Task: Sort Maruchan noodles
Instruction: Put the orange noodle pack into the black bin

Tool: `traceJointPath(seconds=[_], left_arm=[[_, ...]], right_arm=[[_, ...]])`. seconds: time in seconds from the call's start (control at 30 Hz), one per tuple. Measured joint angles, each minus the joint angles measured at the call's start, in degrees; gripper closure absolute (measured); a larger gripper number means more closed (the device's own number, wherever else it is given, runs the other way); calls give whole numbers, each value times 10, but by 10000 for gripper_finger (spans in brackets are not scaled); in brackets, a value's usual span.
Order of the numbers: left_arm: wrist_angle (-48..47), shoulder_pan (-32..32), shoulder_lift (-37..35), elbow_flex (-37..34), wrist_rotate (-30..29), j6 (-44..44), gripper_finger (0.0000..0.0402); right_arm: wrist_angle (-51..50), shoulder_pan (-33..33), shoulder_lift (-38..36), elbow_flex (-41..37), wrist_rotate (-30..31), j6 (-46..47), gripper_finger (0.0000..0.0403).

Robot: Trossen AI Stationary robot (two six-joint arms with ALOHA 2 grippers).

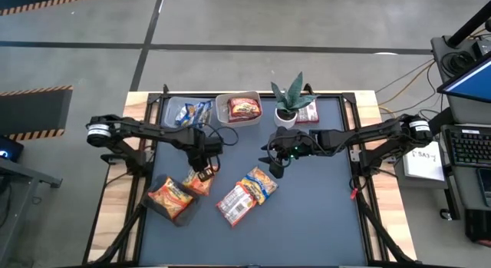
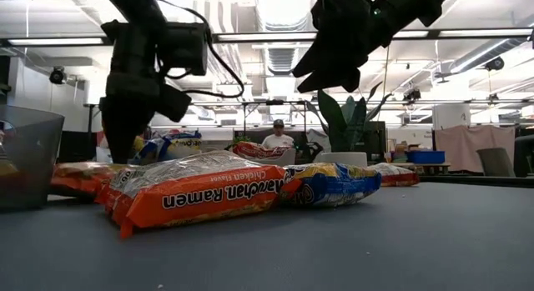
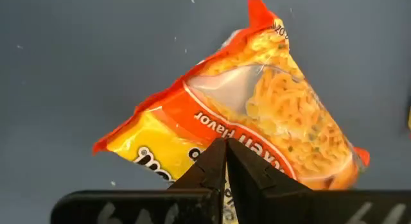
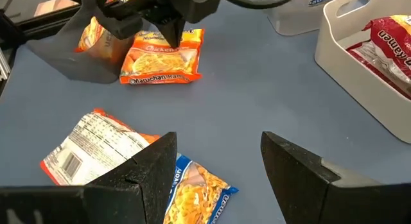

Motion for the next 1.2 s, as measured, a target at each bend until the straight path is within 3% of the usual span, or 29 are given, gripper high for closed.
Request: traceJointPath(seconds=[0.17,0.33,0.57,0.77,1.0,1.2], left_arm=[[66,-3,26,10,-55,-7,401],[112,-2,39,81,-106,46,401],[22,-25,24,149,-111,207,401],[-56,-47,9,91,-104,300,401],[43,-45,8,4,-108,297,402],[136,-44,10,-1,-148,277,402]], right_arm=[[0,0,0,-4,1,-12,188],[2,0,0,-5,0,-12,188],[1,0,0,-8,0,15,188],[11,0,0,-32,0,82,188],[92,-4,0,-71,-1,170,181],[98,-11,0,-73,20,193,145]])
